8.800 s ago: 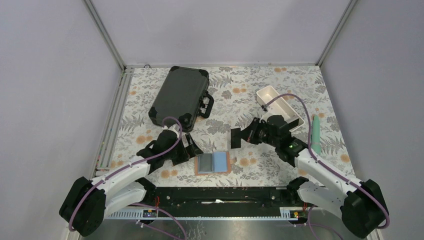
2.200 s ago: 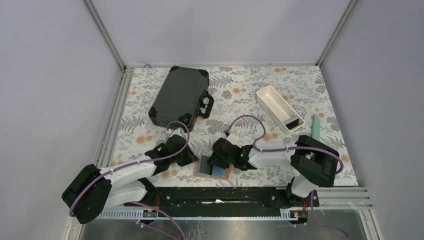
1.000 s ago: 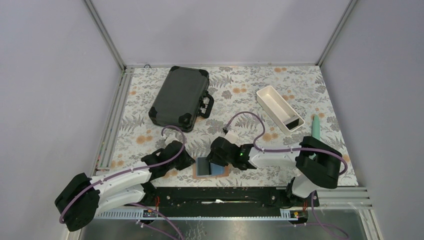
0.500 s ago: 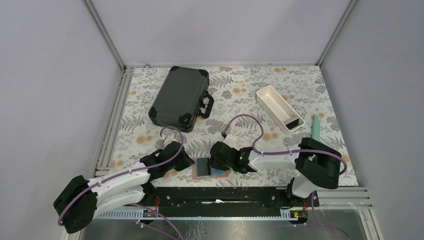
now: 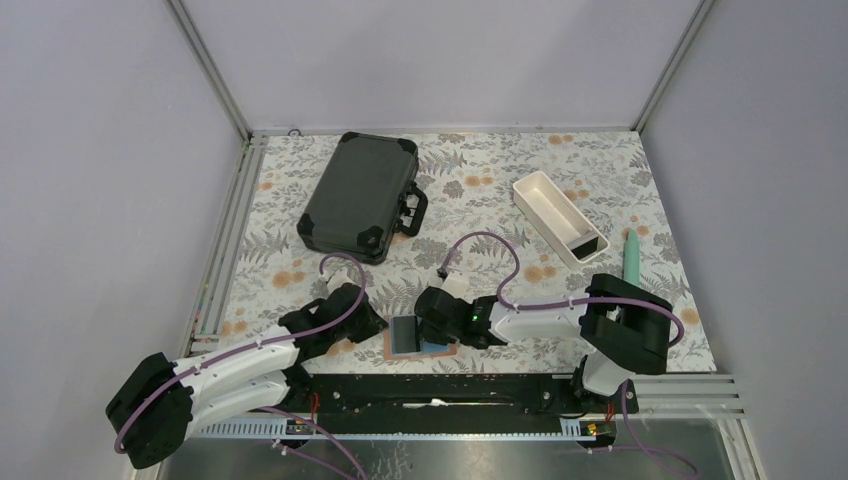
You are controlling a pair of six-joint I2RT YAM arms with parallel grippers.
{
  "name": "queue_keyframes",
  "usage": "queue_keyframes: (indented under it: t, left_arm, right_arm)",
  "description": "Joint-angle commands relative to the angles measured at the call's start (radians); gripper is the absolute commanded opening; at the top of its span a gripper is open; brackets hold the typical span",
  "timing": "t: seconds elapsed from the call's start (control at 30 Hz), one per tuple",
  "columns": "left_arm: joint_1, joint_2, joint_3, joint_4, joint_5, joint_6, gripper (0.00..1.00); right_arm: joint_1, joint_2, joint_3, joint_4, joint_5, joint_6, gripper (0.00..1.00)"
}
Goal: Put the credit cards into the card holder
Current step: Insert the credit card into the card holder.
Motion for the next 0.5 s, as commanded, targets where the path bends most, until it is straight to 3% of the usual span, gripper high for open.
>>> queue_keyframes:
  t: [0.0,0.23,0.47]
  left_arm:
    - [-0.005,-0.01,-0.011,0.0,-0.027,-0.005,0.0]
    - [-0.005,-0.012,-0.008,-0.001,-0.025,-0.008,0.0]
    - [-0.005,-0.025,-0.014,0.002,-0.025,-0.018,0.0]
  right_arm:
    - [0.028,0.022,0.047,0.003,-0.02,-0.002,0.19]
    - [0.04,0.029,0.058,0.066,-0.042,-0.004,0.12]
    - [0.043,0.032,0.068,0.078,-0.035,0.004,0.11]
